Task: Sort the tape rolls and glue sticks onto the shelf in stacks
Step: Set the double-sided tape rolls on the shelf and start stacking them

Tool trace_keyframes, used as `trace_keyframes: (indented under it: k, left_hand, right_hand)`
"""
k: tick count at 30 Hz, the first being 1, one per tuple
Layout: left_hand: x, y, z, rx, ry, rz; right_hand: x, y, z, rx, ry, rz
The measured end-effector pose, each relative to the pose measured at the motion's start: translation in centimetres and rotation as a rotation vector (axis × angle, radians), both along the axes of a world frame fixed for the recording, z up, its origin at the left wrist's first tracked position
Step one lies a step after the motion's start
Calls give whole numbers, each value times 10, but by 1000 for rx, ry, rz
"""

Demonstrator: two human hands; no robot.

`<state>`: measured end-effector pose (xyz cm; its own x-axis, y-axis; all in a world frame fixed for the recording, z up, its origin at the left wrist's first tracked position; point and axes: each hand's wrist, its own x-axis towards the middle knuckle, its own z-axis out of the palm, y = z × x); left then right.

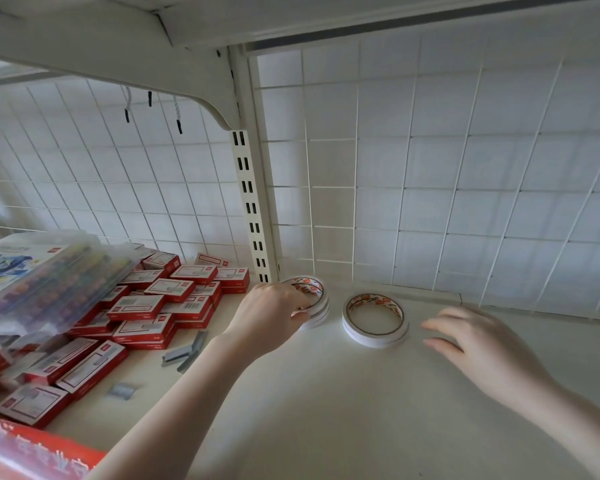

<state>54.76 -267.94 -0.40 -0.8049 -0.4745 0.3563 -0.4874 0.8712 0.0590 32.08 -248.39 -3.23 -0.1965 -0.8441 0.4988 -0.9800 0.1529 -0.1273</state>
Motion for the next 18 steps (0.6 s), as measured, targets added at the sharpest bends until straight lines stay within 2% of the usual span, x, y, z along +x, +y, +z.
trace_keyframes:
  k: [11,18]
  left_hand:
    - [-1,5,2,53,-6,-13]
    - [-4,2,0,171,-32,-4]
  right_hand:
    - [-10,-1,-13,16,-58,-64]
    - [-10,-1,-12,73,-111,-71]
